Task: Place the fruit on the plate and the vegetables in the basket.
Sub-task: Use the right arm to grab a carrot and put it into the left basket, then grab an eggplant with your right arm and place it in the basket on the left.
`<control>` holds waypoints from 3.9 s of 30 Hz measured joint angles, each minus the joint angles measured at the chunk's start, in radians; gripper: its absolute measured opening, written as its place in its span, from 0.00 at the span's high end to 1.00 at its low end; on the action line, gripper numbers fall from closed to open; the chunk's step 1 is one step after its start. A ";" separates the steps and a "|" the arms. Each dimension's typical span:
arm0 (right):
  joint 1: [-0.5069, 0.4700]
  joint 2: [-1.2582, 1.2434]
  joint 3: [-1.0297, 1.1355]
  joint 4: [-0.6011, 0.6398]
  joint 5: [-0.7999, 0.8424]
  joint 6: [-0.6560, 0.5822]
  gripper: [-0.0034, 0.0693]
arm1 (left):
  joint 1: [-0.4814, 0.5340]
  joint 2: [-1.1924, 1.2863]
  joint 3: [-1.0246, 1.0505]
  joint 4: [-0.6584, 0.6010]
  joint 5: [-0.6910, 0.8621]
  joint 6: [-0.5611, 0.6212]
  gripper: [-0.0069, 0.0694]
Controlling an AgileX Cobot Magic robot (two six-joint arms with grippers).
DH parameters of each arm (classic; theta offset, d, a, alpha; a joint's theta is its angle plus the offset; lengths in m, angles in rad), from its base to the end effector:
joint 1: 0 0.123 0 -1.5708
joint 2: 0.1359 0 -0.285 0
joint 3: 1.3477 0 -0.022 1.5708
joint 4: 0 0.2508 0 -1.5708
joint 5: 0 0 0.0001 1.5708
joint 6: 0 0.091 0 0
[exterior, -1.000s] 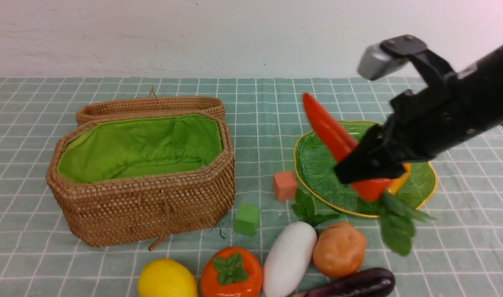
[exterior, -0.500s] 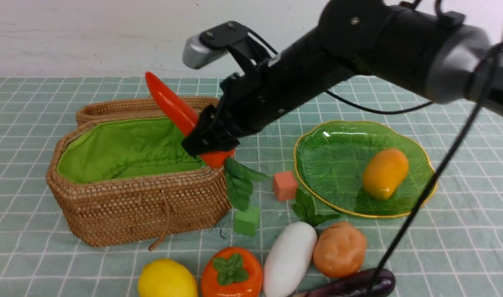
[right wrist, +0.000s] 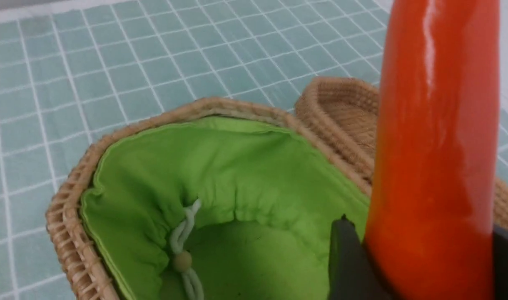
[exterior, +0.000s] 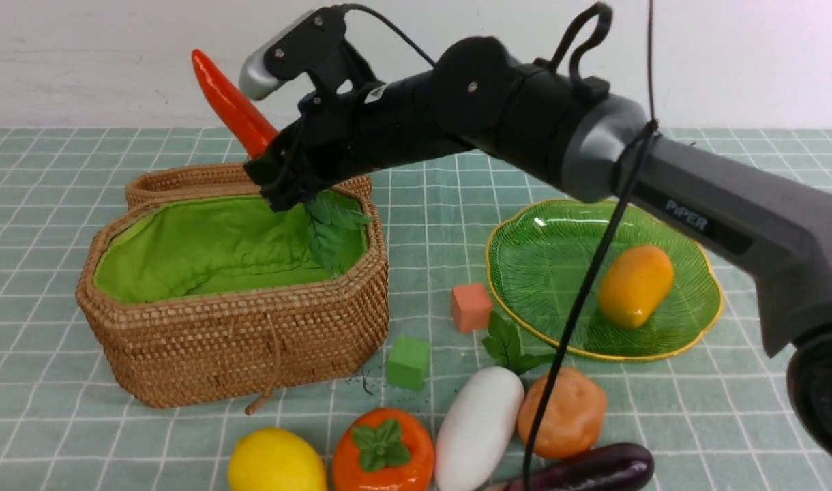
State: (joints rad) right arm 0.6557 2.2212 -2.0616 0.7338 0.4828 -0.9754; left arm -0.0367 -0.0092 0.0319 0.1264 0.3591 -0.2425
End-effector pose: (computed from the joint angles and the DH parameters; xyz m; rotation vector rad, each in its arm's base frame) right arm 0.4040 0.3465 0.2910 -1.1123 1.7015 0.5426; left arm 0.0533 0.0021 0.1709 -0.1120 1.8597 -0.0701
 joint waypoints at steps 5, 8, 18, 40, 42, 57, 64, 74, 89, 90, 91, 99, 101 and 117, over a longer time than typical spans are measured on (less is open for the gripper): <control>0.024 0.043 0.000 0.000 0.013 -0.024 0.48 | 0.000 0.000 0.000 0.000 0.000 0.000 0.60; 0.025 0.056 0.000 -0.002 0.028 -0.005 0.48 | 0.000 0.000 0.000 0.000 0.000 0.000 0.60; 0.020 0.034 0.000 -0.045 0.098 0.098 0.06 | 0.000 0.000 0.000 0.000 0.000 0.000 0.60; -0.074 -0.508 0.233 -0.523 0.765 0.660 0.31 | 0.000 0.000 0.000 0.000 0.000 0.000 0.60; -0.088 -0.539 0.328 -0.528 0.766 0.707 0.31 | 0.000 0.000 0.000 0.000 0.000 0.000 0.60; -0.116 -0.592 0.813 -0.745 0.487 1.210 0.31 | 0.000 0.000 0.000 0.000 0.000 0.000 0.60; -0.182 -0.552 0.879 -0.696 0.352 1.508 0.25 | 0.000 0.000 0.000 0.000 0.000 0.000 0.60; -0.112 -0.608 0.880 -0.647 0.528 0.865 0.23 | 0.000 0.000 0.000 0.000 0.000 0.000 0.60; 0.093 -0.564 0.965 -0.649 0.461 0.107 0.23 | 0.000 0.000 0.000 0.000 0.000 0.000 0.60; 0.093 -0.552 0.972 -0.659 0.436 0.094 0.23 | 0.000 0.000 0.000 0.000 0.000 0.000 0.60; 0.093 -0.552 0.973 -0.661 0.436 0.093 0.23 | 0.000 0.000 0.000 0.000 0.000 0.000 0.60; 0.093 -0.441 0.979 -0.723 0.340 0.087 0.33 | 0.000 0.000 0.000 0.000 0.000 0.000 0.60; 0.093 -0.422 0.979 -0.723 0.337 0.087 0.37 | 0.000 0.000 0.000 0.000 0.000 0.000 0.60; 0.093 -0.517 0.768 -0.571 0.569 0.086 0.54 | 0.000 0.000 0.000 0.000 0.000 0.000 0.60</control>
State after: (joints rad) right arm 0.7492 1.7044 -1.2940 0.1627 1.0514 -0.8889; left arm -0.0367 -0.0092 0.0319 0.1264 0.3590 -0.2425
